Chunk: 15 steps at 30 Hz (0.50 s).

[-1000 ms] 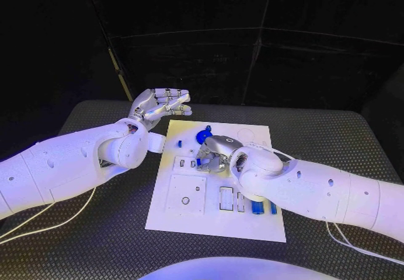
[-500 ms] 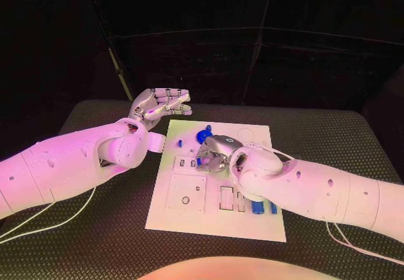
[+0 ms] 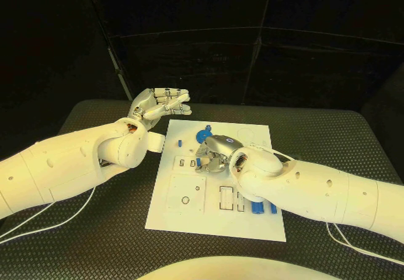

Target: Assemble the parts on the task board

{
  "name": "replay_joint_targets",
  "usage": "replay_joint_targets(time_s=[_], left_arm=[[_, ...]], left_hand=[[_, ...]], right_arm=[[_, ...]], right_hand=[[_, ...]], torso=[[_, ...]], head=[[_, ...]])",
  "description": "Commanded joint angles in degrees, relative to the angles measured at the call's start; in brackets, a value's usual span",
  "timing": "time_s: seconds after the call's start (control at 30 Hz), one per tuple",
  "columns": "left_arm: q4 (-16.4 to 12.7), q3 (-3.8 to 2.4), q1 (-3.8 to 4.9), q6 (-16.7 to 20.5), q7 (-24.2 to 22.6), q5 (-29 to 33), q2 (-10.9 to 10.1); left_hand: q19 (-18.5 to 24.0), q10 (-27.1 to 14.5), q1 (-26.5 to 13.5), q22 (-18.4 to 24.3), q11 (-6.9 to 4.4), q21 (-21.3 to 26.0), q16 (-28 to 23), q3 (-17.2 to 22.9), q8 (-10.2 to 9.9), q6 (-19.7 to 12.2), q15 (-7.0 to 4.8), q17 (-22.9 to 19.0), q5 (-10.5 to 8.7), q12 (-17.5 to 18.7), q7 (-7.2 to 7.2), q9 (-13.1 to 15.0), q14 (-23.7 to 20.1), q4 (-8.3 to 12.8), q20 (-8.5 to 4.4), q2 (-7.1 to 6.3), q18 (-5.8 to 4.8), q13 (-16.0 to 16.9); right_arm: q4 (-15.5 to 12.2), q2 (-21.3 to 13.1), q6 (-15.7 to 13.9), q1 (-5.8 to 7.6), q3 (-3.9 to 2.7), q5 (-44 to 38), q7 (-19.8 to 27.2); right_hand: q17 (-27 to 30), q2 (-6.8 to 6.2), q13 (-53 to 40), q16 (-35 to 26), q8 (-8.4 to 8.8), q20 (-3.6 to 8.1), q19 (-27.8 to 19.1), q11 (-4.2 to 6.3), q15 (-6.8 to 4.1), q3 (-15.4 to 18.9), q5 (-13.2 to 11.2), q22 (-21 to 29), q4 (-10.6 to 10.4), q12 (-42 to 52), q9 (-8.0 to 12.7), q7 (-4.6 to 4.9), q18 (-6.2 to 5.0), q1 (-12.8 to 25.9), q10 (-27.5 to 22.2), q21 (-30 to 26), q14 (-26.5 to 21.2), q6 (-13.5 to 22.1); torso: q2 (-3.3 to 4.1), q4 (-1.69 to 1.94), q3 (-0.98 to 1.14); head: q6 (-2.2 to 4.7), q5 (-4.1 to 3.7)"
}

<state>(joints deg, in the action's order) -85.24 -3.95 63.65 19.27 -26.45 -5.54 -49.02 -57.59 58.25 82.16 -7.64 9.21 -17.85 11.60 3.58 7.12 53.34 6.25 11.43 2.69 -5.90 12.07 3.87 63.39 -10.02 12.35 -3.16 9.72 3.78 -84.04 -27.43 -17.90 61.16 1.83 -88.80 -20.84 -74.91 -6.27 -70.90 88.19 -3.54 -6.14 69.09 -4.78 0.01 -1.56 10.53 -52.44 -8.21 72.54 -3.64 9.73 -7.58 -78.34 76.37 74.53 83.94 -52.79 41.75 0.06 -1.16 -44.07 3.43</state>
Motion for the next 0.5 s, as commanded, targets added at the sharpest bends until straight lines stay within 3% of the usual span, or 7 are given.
replay_joint_targets(time_s=[0.03,0.2,0.33,0.5], left_arm=[[0.0,-0.06,0.11,-0.7,-0.2,-0.2,0.0],[0.1,-0.06,0.10,-0.8,0.0,-0.2,0.0],[0.4,-0.06,0.10,-1.2,1.4,-0.5,-0.3],[1.0,-0.06,0.09,-2.3,4.6,-4.0,-0.5]], left_hand=[[-0.3,0.2,0.0,0.1,0.11,0.3,-0.2,-0.2,-0.2,0.4,0.10,0.1,-0.01,0.2,0.01,0.0,0.3,0.0,-0.03,0.45,0.63,0.0],[-0.3,0.2,0.0,0.1,0.13,0.4,-0.2,-0.3,-0.3,0.4,0.11,0.1,-0.01,0.3,0.03,0.0,0.3,0.0,-0.03,0.49,0.63,0.0],[-1.9,0.7,-0.1,-0.1,-0.14,-0.3,0.3,-0.7,-0.5,0.7,-0.32,0.7,0.01,0.5,-0.20,0.0,2.0,0.1,-0.38,0.54,0.79,0.0],[-9.8,6.7,-1.8,-2.2,-2.19,-4.9,4.3,-2.4,-0.5,2.3,-3.09,3.6,-0.03,-1.5,-1.48,0.1,10.4,-0.7,-2.94,0.48,0.77,0.9]], right_arm=[[-0.2,-0.1,-3.0,0.06,0.00,0.1,0.4],[-1.8,-1.3,-5.6,0.01,-0.01,0.6,3.4],[-4.4,-4.0,-9.2,-0.04,-0.04,4.3,13.5],[-7.8,-8.5,-11.9,0.01,-0.10,9.9,24.2]], right_hand=[[-10.1,-0.71,0.2,-0.2,-0.32,-0.44,-0.1,-0.01,0.45,0.1,-0.1,0.0,-0.6,-0.1,-0.1,0.07,0.67,0.0,-0.4,-0.3,5.0,0.6],[-10.2,-1.33,0.0,-0.2,-0.48,-0.59,0.0,-0.13,0.59,0.5,0.0,0.0,-1.4,0.1,-0.2,0.20,0.66,-0.4,-0.2,-0.3,5.0,1.1],[-9.5,-1.00,-0.1,-0.5,-0.66,-0.66,-1.0,-0.18,0.64,0.5,0.3,1.6,-1.8,0.3,-0.2,0.23,0.37,-0.8,-0.2,-1.1,4.8,1.1],[-7.2,-0.95,0.8,-1.5,-0.62,-0.92,-3.0,-0.49,0.90,1.3,2.0,4.5,-2.2,-0.4,-0.2,0.55,-0.11,-1.9,-1.3,-2.7,4.2,2.2]], torso=[[0.02,0.02,0.01],[-0.01,0.07,0.06],[-0.13,-0.08,0.05],[-0.21,-0.06,0.02]], head=[[-0.01,-0.02],[-0.04,-0.02],[0.08,0.10],[0.30,0.12]])
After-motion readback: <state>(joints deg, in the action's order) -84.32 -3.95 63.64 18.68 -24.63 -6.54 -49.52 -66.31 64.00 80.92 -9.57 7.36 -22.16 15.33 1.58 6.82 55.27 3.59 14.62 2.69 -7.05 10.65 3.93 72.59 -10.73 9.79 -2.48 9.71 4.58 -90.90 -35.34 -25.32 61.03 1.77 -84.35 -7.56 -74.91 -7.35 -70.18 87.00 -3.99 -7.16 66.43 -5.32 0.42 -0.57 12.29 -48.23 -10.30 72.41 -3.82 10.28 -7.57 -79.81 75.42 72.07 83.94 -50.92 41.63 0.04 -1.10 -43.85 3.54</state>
